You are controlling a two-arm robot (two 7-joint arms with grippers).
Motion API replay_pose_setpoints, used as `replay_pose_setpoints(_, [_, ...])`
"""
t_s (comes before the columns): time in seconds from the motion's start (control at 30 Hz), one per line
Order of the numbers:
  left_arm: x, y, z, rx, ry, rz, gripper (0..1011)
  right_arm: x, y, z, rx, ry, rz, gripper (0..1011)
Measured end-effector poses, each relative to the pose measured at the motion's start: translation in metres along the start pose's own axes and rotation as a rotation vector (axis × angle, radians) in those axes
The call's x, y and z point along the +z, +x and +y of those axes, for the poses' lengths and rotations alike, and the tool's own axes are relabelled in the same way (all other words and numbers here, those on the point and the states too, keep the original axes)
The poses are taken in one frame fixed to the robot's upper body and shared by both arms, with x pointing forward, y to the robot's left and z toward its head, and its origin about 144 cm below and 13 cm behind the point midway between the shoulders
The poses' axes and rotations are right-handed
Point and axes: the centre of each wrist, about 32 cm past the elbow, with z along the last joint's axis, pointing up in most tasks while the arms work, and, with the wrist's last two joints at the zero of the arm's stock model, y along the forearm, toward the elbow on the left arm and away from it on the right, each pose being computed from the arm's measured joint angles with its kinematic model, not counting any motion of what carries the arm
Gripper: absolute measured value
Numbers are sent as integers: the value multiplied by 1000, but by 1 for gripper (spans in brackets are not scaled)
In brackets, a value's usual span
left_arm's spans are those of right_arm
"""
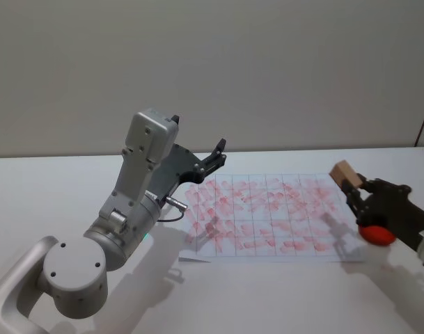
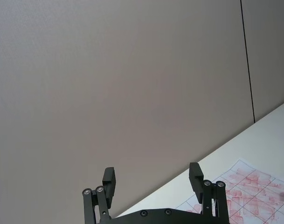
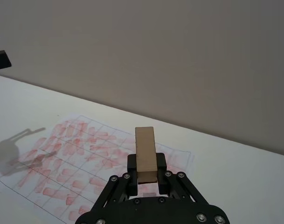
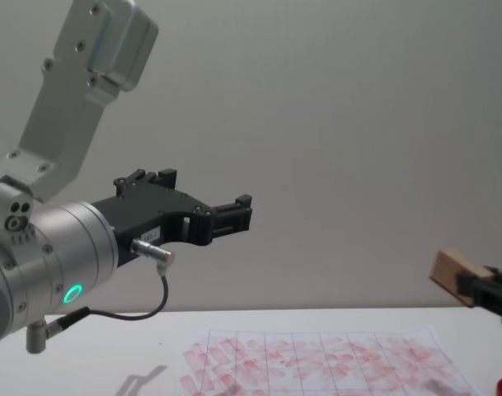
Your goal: Use the one hand to pick up the stamp and affix it onto the A4 paper.
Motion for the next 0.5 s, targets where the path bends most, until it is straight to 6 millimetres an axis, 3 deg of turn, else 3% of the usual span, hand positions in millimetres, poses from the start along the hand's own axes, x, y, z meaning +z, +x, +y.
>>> replay_pose_setpoints(0.5, [0,0,0,0,0,0,1001,-6,6,-35,-173,-125,37,216])
